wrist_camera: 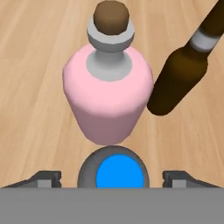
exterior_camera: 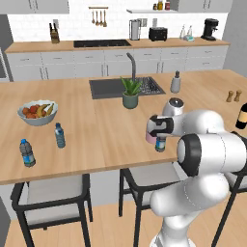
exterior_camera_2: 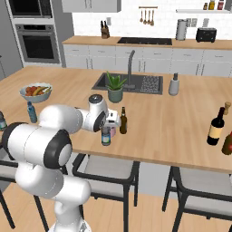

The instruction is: Move the plastic bottles in the middle to the plastics group, and the glass bottles in the middle to the glass group.

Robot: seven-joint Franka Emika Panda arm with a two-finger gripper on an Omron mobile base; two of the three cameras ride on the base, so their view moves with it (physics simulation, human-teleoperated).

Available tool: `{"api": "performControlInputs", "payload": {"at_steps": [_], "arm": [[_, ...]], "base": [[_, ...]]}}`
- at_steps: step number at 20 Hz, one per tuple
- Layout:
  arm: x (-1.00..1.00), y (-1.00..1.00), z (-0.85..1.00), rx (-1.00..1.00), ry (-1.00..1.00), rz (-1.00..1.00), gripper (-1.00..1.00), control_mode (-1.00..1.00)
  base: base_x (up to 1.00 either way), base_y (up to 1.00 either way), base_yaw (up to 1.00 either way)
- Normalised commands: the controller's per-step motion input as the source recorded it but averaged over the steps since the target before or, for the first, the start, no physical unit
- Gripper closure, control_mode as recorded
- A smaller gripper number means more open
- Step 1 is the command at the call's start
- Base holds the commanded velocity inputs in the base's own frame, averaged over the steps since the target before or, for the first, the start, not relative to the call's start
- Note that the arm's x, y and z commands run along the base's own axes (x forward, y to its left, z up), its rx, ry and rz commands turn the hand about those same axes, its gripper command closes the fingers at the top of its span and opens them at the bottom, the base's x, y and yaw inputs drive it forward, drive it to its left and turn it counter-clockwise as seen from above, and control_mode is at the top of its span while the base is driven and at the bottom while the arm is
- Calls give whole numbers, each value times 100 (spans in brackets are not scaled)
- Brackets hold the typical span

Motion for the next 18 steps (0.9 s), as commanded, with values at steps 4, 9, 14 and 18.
{"api": "performControlInputs", "payload": {"at_steps": [4, 9, 14, 18], "arm": [[0, 0, 0, 0, 1, 0, 100, -100], [-34, 11, 10, 0, 0, 2, 100, -100], [-54, 57, 26, 0, 0, 10, 100, -100], [-25, 95, 37, 0, 4, 18, 100, -100]], "base": [[0, 0, 0], [0, 0, 0], [0, 0, 0], [0, 0, 0]]}}
